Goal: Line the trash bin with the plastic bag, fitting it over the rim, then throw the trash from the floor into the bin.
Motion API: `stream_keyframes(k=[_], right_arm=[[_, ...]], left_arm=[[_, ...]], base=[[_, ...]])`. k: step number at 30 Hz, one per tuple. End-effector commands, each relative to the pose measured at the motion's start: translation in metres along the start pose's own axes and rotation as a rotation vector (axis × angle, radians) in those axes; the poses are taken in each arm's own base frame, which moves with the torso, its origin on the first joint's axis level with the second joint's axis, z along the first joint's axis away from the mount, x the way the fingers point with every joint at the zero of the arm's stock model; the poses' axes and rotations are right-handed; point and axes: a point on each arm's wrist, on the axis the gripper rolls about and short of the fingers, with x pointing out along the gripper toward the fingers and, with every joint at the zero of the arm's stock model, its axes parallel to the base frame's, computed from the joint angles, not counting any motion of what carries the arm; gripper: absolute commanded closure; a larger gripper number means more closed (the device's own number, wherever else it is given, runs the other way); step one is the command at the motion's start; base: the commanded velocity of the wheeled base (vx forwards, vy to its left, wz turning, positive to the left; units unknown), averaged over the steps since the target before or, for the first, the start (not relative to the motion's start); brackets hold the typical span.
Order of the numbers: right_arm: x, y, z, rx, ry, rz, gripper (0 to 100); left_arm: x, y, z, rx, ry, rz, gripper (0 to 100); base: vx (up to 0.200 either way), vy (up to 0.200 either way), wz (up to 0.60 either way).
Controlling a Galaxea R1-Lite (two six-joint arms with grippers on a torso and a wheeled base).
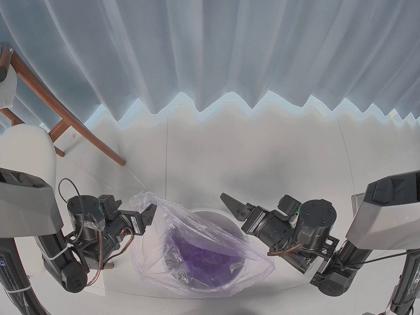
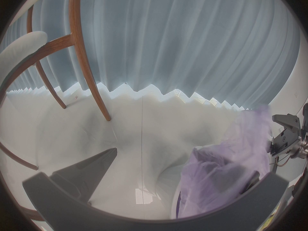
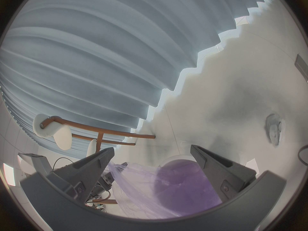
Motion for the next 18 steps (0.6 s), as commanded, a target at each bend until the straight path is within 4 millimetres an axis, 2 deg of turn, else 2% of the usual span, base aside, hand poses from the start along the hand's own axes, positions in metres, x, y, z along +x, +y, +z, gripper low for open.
stream_keyframes(k=[1,5,9,12,18], right_arm=[[0.000,0.002,0.005,0.003,-0.023,0.014,0],[0.000,0.002,0.006,0.002,-0.025,0.016,0],[0.001,-0.004,0.016,0.009,-0.054,0.001,0],[0.003,-0.006,0.017,0.009,-0.049,0.001,0],[0.014,-0.009,0.023,0.010,-0.054,0.034,0]], left_arm=[[-0.004,0.002,0.003,-0.003,-0.006,0.002,0],[-0.004,0.003,-0.002,0.002,0.015,0.010,0],[0.002,0.010,0.002,-0.009,-0.002,0.019,0],[0.004,0.013,0.004,-0.014,-0.008,0.004,0],[0.020,0.018,-0.004,-0.018,0.019,-0.022,0]], base=[[0.000,0.000,0.00],[0.000,0.000,0.00],[0.000,0.000,0.00],[0.000,0.000,0.00],[0.000,0.000,0.00]])
